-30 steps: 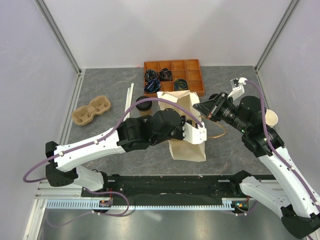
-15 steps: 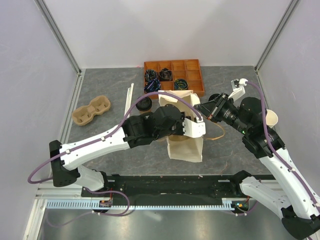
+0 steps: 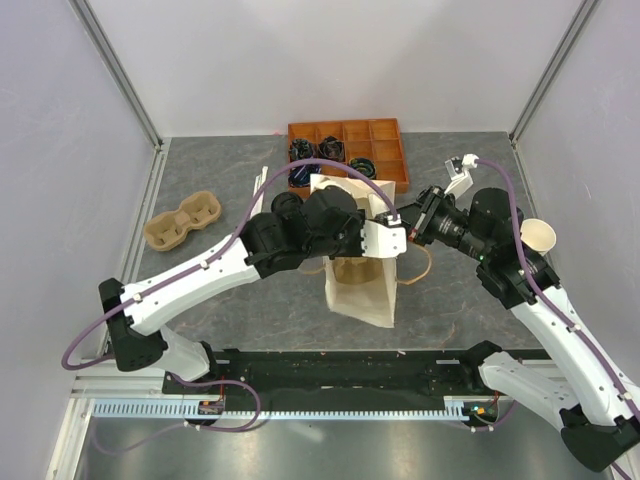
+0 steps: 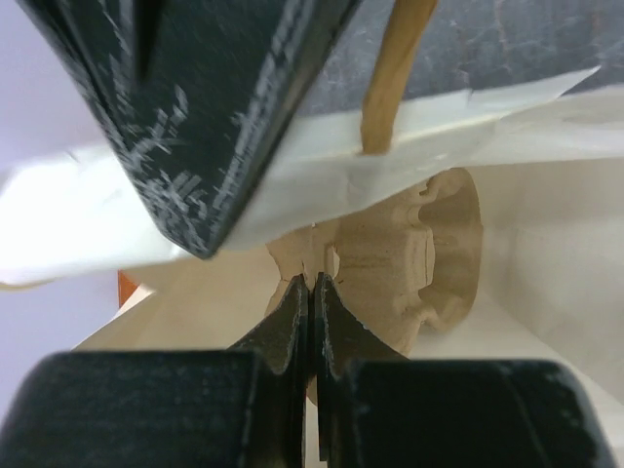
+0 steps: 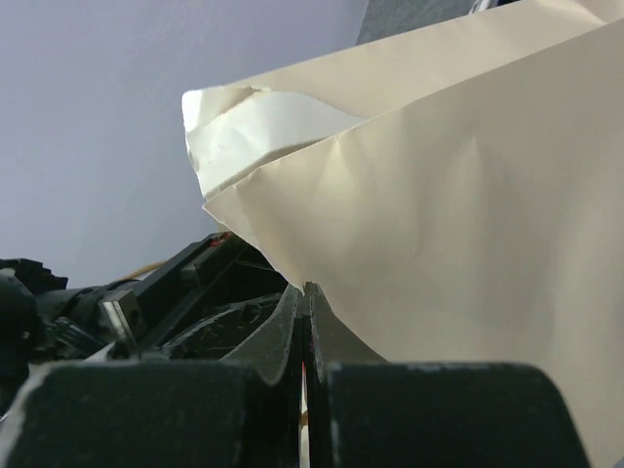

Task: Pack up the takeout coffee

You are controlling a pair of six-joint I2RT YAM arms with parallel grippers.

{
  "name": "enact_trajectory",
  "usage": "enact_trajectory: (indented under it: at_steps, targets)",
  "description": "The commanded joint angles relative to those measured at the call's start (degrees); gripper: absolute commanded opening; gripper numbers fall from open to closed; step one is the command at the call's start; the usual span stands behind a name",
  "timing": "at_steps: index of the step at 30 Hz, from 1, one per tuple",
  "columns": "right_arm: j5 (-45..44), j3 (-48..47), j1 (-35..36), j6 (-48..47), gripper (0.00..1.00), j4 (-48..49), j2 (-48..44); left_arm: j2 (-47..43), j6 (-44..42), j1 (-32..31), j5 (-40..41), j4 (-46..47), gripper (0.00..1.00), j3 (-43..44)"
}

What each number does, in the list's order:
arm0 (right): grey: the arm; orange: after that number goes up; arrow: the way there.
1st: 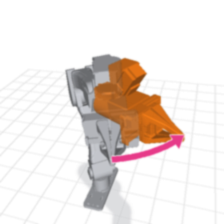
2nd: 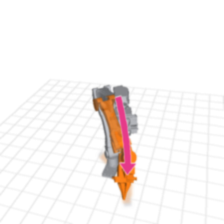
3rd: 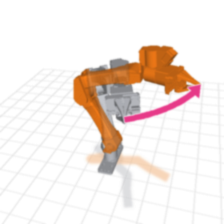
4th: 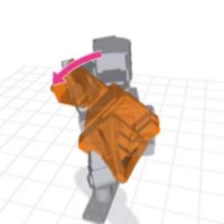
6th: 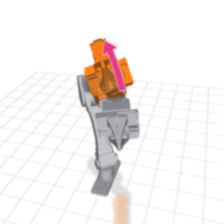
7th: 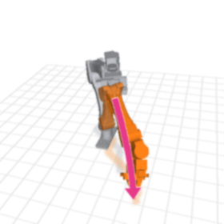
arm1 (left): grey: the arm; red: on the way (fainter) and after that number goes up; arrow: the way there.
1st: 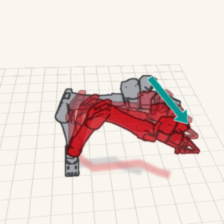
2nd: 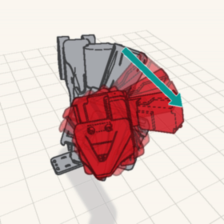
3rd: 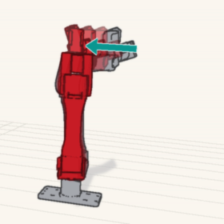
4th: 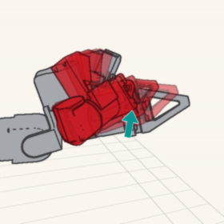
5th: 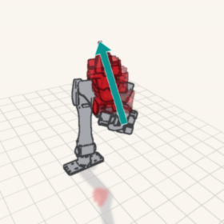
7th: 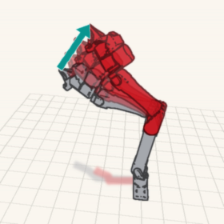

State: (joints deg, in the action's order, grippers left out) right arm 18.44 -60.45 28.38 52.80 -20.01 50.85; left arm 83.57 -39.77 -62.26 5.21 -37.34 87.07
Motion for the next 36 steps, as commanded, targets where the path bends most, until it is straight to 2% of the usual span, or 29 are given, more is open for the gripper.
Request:
enact_trajectory:
  at_steps: [1,7,12,15,19,22,23,24,25,27,28,31,35,36]
  targets:
    - [8.1,-1.3,0.2,4.8,0.0,3.4,0.7,-0.4,3.5,-2.2,-4.6,-8.0,0.02,9.6]
    - [10.6,-4.5,0.2,9.4,0.0,4.5,2.3,-0.3,6.0,-5.0,-3.6,-15.8,0.02,15.1]
    - [12.0,-4.8,0.2,9.3,0.0,3.8,3.1,0.1,7.2,-5.1,-4.8,-18.1,0.02,16.0]
    - [11.5,-2.1,0.2,6.5,0.0,1.5,2.9,0.2,7.8,-5.0,-4.9,-17.2,0.02,14.3]
    - [12.7,-0.6,-0.1,-2.9,0.01,-3.3,3.6,0.9,8.6,-4.1,-8.4,-15.7,0.02,12.7]
    - [13.0,-3.2,-0.4,-9.1,0.17,-8.3,4.6,2.1,8.0,-3.2,-10.7,-15.5,0.02,12.9]
    - [12.8,-5.4,-0.6,-14.1,0.3,-9.9,5.5,2.4,7.7,-3.0,-11.5,-15.3,0.02,13.0]
    - [12.1,-6.8,-0.8,-16.2,0.34,-11.8,6.0,2.9,7.7,-2.9,-12.0,-15.3,0.02,13.0]
    - [10.1,-8.8,-1.0,-18.6,0.46,-15.5,6.5,3.1,7.7,-2.7,-12.4,-15.3,0.02,13.0]
    - [8.5,-11.0,-1.7,-25.5,0.6,-20.9,8.0,3.5,8.3,-2.7,-14.1,-15.2,0.02,12.8]
    - [7.8,-13.8,-2.0,-27.6,0.76,-22.3,8.6,3.7,8.7,-2.8,-14.5,-15.2,0.02,12.6]
    - [5.6,-22.0,-3.9,-36.5,0.96,-28.1,11.6,4.1,9.8,-2.8,-15.7,-15.0,0.02,12.1]
    - [7.0,-30.6,-8.5,-45.3,0.98,-32.9,17.9,3.4,8.4,-2.8,-15.8,-13.3,0.02,10.8]
    - [9.8,-31.8,-11.2,-46.7,0.98,-34.2,19.1,3.4,8.1,-2.9,-15.9,-12.8,0.02,10.8]
